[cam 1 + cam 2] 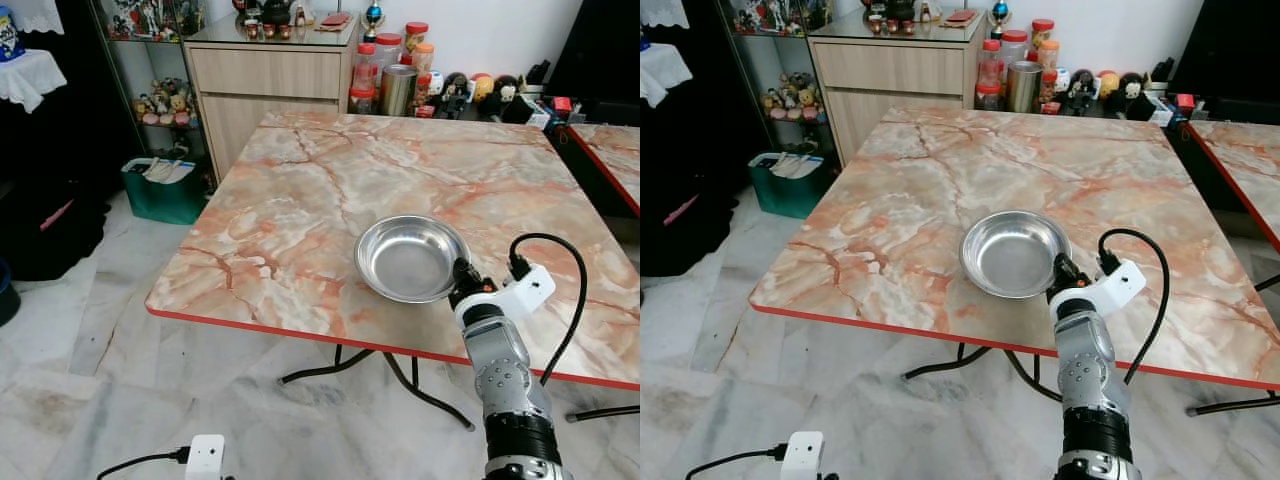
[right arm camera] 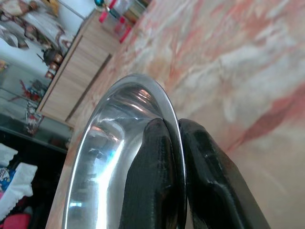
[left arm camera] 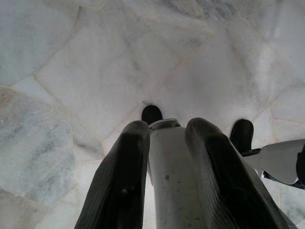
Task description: Setting the table
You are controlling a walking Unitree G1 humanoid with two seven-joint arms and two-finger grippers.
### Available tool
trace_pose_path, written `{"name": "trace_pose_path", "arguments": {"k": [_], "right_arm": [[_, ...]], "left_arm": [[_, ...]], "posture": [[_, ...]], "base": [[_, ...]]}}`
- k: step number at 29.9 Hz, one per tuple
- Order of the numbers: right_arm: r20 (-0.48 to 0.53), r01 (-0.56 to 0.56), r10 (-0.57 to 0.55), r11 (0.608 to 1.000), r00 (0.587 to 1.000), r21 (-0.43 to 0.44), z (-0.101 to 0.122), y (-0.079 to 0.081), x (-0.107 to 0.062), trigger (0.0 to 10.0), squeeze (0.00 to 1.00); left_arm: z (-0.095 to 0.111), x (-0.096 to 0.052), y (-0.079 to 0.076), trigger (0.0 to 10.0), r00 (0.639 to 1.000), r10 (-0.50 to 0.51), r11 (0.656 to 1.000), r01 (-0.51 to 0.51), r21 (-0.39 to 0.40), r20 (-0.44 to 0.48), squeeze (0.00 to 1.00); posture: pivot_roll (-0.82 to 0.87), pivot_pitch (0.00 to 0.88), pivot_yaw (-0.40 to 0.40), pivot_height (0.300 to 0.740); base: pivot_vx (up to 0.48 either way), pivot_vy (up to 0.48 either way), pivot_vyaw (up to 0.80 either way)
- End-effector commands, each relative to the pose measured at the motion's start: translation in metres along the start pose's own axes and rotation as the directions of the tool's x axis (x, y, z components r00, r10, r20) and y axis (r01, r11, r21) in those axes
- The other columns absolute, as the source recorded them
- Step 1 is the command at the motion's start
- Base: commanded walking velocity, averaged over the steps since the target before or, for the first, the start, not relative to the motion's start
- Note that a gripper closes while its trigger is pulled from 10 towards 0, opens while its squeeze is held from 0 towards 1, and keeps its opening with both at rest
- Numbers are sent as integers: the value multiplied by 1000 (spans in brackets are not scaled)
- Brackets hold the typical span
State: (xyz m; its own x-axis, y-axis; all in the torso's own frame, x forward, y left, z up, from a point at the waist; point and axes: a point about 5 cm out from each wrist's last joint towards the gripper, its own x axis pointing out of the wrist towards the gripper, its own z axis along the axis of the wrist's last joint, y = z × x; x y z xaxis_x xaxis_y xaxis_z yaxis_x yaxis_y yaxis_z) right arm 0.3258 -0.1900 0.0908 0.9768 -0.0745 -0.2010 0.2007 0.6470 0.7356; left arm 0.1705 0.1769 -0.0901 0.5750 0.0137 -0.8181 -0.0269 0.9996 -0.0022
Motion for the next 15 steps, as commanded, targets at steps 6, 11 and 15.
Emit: {"name": "trace_pose_path", "arguments": {"k": [6, 11, 15], "right_arm": [[-64, 63, -62, 998, 996, 18, -12, -9, -4, 10000, 0], [-63, 80, -78, 996, 995, 27, -15, -11, -6, 10000, 0], [-68, 86, -84, 996, 994, 22, -15, -12, -7, 10000, 0]], "left_arm": [[-1, 0, 1, 10000, 1000, -1, 1000, 1, 21, -11, 0], [0, 0, 2, 10000, 1000, -2, 1000, 2, 23, -11, 0], [0, 0, 2, 10000, 1000, 1, 1000, 0, 23, -9, 0]], "posture": [[59, 0, -13, 732], [58, 0, -13, 732], [60, 0, -15, 732]], "base": [[0, 0, 0], [0, 0, 0], [0, 0, 0]]}}
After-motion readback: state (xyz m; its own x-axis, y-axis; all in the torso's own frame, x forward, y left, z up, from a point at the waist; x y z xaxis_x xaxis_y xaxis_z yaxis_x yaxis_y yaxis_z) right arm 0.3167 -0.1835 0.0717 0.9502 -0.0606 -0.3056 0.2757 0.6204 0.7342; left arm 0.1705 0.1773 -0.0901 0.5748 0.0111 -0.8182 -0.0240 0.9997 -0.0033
